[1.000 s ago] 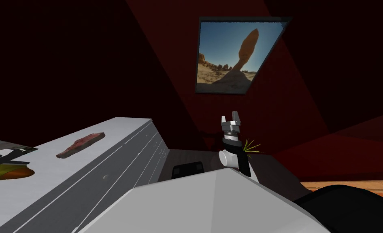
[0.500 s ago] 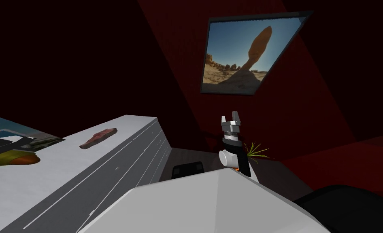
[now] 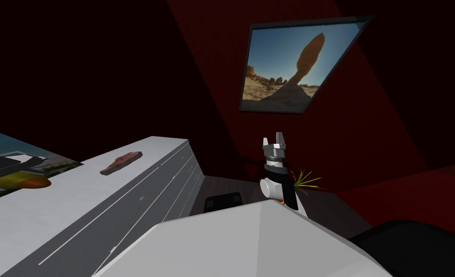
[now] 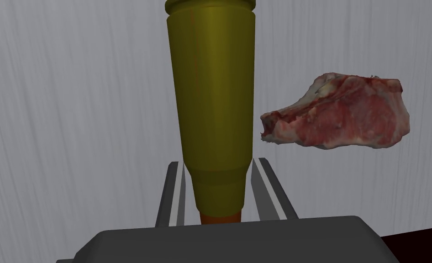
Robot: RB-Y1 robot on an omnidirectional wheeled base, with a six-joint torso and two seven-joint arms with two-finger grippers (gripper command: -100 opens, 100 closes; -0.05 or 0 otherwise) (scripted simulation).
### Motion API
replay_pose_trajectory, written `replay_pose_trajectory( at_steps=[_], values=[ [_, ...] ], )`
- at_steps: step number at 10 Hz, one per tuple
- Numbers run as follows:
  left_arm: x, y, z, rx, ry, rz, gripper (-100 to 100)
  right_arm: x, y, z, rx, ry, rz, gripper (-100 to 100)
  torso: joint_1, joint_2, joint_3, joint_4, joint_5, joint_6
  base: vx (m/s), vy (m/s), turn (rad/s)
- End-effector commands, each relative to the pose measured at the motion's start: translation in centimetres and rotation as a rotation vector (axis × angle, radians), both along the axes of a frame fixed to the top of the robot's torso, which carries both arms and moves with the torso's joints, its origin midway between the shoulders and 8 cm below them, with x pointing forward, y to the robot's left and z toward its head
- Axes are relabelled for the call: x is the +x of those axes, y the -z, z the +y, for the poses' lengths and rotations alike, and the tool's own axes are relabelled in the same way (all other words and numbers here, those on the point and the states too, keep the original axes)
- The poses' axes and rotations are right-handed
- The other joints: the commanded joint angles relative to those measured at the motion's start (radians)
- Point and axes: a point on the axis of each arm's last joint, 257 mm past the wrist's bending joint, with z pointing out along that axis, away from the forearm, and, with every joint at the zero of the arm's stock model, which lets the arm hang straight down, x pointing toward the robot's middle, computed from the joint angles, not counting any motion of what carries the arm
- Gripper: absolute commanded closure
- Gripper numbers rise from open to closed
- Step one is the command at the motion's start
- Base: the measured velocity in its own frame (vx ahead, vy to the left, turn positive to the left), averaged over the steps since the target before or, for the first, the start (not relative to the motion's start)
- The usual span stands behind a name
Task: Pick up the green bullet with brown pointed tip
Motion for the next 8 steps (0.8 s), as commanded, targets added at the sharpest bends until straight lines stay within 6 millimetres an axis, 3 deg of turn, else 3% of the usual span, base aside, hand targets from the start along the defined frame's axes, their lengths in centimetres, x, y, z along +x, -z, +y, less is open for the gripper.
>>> replay_pose_trajectory(
  at_steps=[1, 3, 4, 5, 6, 8],
  values=[
    [0.3, 0.2, -0.2, -0.002, 0.006, 0.002, 100, 0.0, 0.0, 0.0, 0.000, 0.000, 0.000, 0, 0.000, 0.000, 0.000, 0.000, 0.000, 0.000, 0.000, 0.000, 0.000],
    [-0.4, 0.8, 0.1, -0.002, -0.003, 0.026, 100, 0.0, 0.0, 0.0, 0.000, 0.000, 0.000, 0, 0.000, 0.000, 0.000, 0.000, 0.000, 0.000, 0.000, 0.000, 0.000],
    [2.6, -0.4, -1.7, 0.004, 0.038, -0.015, 100, 0.0, 0.0, 0.0, 0.000, 0.000, 0.000, 0, 0.000, 0.000, 0.000, 0.000, 0.000, 0.000, -0.001, 0.045, 0.230],
    [2.4, 0.0, -2.0, 0.007, 0.037, 0.022, 100, 0.0, 0.0, 0.0, 0.000, 0.000, 0.000, 0, 0.002, 0.000, 0.000, 0.000, -0.001, -0.001, 0.000, 0.056, 0.151],
    [5.2, -0.1, -4.1, -0.007, 0.075, -0.012, 100, 0.0, 0.0, 0.0, 0.000, 0.000, 0.000, 0, 0.003, 0.000, 0.000, 0.000, 0.000, 0.000, -0.002, 0.062, 0.219],
    [5.5, -0.3, -4.7, 0.011, 0.086, 0.029, 100, 0.0, 0.0, 0.0, 0.000, 0.000, 0.000, 0, 0.002, 0.000, 0.000, 0.000, 0.000, 0.000, 0.000, 0.035, 0.053]
  ],
)
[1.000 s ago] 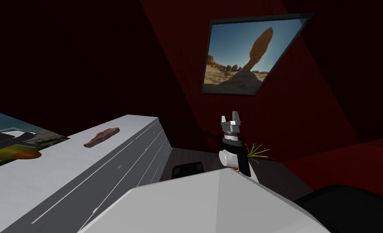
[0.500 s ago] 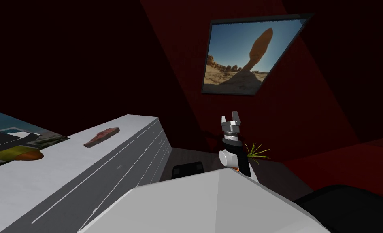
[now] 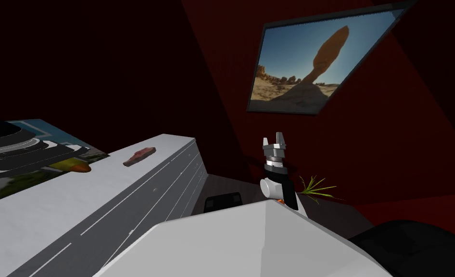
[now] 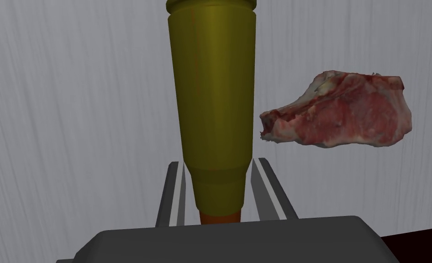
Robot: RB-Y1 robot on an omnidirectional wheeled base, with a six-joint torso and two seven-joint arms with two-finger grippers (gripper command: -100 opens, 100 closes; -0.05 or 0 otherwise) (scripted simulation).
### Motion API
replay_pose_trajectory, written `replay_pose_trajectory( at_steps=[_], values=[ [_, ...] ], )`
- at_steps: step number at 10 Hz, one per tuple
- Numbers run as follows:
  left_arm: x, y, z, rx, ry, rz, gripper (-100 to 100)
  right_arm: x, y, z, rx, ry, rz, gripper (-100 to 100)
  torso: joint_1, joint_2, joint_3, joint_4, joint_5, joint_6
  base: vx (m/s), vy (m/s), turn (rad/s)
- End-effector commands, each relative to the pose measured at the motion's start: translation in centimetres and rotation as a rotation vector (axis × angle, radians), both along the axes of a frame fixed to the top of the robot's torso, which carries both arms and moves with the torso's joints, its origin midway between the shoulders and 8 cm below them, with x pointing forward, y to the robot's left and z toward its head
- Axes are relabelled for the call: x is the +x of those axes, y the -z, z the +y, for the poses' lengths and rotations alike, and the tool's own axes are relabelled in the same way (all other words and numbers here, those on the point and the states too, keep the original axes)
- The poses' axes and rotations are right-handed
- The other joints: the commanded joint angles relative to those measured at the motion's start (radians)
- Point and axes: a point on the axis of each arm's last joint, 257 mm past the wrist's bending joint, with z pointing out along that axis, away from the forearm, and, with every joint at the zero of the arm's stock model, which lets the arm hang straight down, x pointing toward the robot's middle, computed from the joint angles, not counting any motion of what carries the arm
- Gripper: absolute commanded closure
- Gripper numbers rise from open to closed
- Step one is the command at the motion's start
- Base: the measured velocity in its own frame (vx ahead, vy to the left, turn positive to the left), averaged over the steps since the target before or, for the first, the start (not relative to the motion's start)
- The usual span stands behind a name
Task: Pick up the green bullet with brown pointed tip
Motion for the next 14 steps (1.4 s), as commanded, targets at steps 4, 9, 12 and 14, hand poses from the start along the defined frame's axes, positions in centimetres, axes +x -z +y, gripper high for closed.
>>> replay_pose_trajectory(
  at_steps=[4, 9, 12, 14],
  values=[
    [5.9, 1.3, -6.5, -0.040, 0.102, -0.005, 100, 0.0, 0.0, 0.0, 0.000, 0.000, 0.000, 0, 0.000, 0.000, 0.000, 0.000, 0.000, 0.000, 0.000, 0.040, 0.143],
    [8.0, 5.0, -11.5, -0.075, 0.153, 0.075, 100, 0.0, 0.0, 0.0, 0.000, 0.000, 0.000, 0, 0.000, 0.000, 0.000, 0.000, 0.000, -0.001, 0.003, 0.030, 0.103],
    [8.9, 9.2, -15.9, -0.129, 0.188, 0.135, 100, 0.0, 0.0, 0.0, 0.000, 0.000, 0.000, 0, 0.001, 0.000, 0.000, 0.000, 0.001, -0.001, 0.006, 0.049, 0.103],
    [9.0, 8.4, -15.4, -0.129, 0.182, 0.121, 0, 0.0, 0.0, 0.0, 0.000, 0.000, 0.000, 0, -0.002, 0.001, 0.001, 0.001, -0.002, -0.001, -0.001, 0.001, -0.006]
  ],
)
